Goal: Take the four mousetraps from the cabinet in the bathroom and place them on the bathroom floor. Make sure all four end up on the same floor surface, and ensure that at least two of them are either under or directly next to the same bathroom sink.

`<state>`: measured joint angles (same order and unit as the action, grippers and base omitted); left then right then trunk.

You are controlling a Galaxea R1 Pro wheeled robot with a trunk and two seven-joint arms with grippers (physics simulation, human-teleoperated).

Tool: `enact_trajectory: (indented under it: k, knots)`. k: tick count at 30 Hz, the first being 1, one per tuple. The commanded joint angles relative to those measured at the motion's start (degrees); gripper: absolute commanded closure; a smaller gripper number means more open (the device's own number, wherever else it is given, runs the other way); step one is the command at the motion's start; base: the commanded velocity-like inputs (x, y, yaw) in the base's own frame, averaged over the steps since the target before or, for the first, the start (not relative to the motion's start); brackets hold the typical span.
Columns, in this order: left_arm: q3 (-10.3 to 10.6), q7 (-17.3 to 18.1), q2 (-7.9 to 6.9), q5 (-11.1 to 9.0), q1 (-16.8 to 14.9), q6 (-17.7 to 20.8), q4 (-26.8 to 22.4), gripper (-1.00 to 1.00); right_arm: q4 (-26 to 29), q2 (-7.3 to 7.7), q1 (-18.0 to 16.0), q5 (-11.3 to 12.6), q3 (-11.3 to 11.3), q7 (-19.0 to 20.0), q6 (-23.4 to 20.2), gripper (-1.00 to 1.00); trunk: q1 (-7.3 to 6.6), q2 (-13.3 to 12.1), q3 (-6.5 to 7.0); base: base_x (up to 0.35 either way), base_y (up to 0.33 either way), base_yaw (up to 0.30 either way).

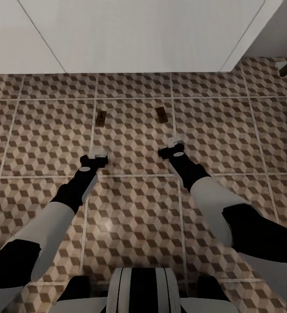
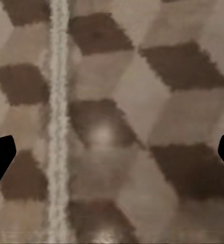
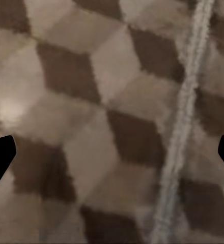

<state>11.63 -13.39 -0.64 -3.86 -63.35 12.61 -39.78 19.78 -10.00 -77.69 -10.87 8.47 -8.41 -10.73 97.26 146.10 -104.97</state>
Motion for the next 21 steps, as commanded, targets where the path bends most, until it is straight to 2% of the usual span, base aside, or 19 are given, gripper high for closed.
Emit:
enact_trajectory:
  k: [1, 21]
  knots:
    - [0.36, -0.49, -0.07, -0.39, -0.02, 0.27, 0.09, -1.00, 0.08, 0.00, -0.01, -0.56, 0.23, -0.22, -0.52, -1.00, -0.04, 0.01, -0.03, -0.331, 0.000, 0.000]
    - [0.41, -0.49, 0.09, -0.43, -0.02, -1.83, 2.50, -1.00, 0.08, 0.00, -0.01, -0.56, 0.23, -0.23, -0.52, -1.00, -0.04, 0.01, -0.03, -0.331, 0.000, 0.000]
